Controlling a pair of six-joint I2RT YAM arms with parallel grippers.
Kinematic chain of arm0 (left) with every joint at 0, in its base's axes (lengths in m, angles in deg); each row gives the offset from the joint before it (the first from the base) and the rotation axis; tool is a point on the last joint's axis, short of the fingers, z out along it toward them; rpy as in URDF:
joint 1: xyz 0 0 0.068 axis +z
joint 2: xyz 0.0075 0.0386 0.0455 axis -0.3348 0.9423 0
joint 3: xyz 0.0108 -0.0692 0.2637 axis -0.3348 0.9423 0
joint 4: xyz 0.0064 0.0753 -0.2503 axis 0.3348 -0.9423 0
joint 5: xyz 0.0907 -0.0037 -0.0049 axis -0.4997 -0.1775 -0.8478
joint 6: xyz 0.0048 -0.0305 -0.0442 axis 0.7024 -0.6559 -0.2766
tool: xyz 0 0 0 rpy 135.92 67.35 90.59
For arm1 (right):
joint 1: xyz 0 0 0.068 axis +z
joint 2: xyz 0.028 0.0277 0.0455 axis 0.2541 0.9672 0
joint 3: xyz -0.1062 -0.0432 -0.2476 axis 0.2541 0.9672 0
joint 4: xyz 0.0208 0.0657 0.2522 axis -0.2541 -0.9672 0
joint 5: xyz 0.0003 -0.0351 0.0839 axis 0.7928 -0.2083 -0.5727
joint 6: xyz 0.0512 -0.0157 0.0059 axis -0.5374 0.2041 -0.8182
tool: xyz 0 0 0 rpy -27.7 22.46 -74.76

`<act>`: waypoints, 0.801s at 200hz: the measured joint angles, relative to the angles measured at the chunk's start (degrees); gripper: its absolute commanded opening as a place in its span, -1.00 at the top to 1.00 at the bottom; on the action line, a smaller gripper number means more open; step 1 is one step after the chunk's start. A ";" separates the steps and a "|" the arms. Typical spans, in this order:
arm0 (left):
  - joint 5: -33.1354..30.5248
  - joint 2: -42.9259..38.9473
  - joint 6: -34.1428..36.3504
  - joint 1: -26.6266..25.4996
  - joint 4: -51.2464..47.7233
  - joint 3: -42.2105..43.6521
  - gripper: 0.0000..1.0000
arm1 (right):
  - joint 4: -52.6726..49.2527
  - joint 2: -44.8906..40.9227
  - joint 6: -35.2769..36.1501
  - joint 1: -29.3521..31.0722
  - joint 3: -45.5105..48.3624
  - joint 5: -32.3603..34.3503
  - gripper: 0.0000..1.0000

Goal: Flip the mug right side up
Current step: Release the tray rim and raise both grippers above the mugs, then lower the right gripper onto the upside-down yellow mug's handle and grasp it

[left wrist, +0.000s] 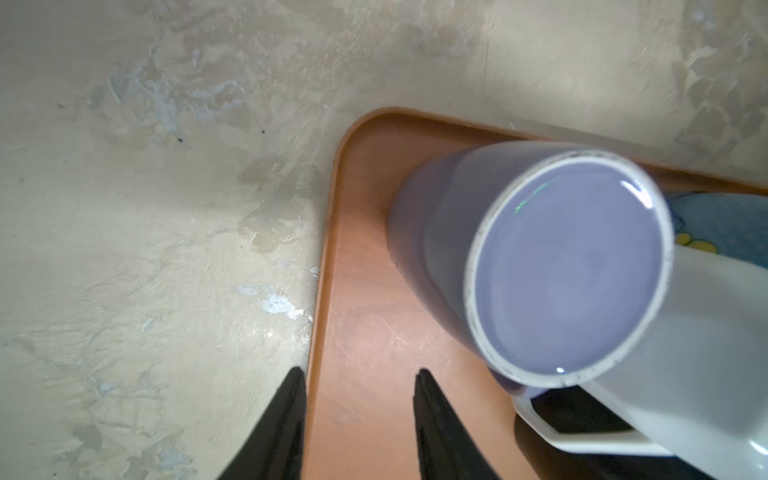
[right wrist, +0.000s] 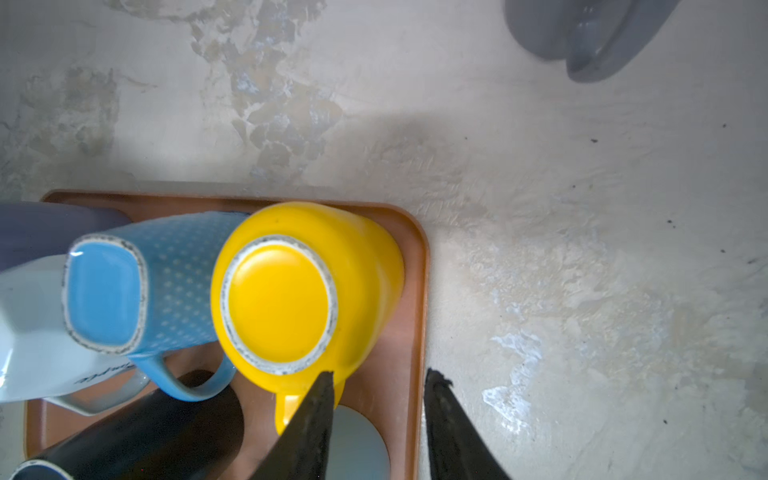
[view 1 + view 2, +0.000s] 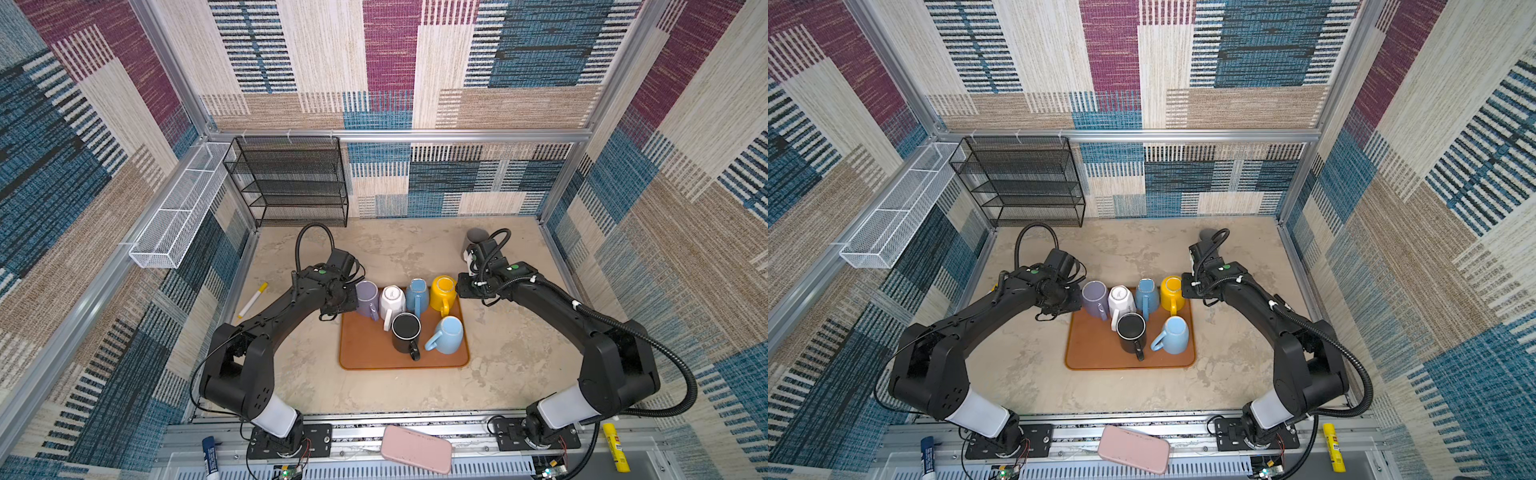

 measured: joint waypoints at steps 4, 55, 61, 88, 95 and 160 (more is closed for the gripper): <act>-0.09 -0.20 0.15 0.09 0.02 -0.11 0.19 | -0.11 0.00 0.00 0.02 -0.20 -0.07 0.21; -0.13 -2.64 1.25 0.26 1.31 -1.40 0.19 | -0.28 -0.17 -0.79 3.19 -0.66 -2.01 0.17; -0.09 -2.99 1.27 0.28 1.75 -1.42 0.19 | -0.26 -0.24 -1.14 3.87 -0.61 -2.03 0.17; 0.09 -4.61 1.73 0.35 3.58 -1.49 0.19 | -0.17 -0.22 -2.71 6.36 0.44 -2.43 0.16; 0.11 -5.01 2.08 0.35 4.00 -1.53 0.19 | -0.22 -0.11 -3.08 6.82 0.70 -2.45 0.17; 1.44 -7.85 2.93 0.39 7.67 -1.44 0.25 | 0.04 1.05 -4.70 7.93 2.27 -1.31 0.19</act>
